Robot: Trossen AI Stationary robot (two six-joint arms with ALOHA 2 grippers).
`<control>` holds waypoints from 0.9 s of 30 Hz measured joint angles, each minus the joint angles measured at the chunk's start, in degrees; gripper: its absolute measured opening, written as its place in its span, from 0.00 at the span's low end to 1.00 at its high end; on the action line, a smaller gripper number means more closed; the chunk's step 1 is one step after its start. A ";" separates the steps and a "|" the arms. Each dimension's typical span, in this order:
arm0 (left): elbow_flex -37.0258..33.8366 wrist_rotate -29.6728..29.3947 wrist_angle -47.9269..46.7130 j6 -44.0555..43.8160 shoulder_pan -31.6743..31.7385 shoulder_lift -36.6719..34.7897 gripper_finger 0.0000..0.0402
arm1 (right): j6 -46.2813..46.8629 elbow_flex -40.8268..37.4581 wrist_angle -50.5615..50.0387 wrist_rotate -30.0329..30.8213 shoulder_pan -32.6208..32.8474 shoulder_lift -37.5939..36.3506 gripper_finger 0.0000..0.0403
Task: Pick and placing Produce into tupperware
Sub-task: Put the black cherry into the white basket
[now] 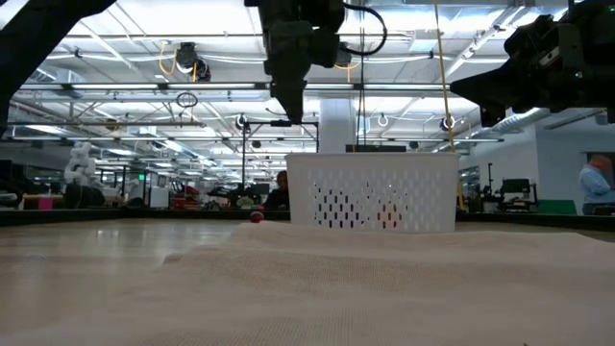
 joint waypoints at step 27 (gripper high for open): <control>0.04 4.67 10.59 6.66 -4.97 1.74 0.28 | -1.37 0.00 -0.01 0.02 0.00 0.02 0.00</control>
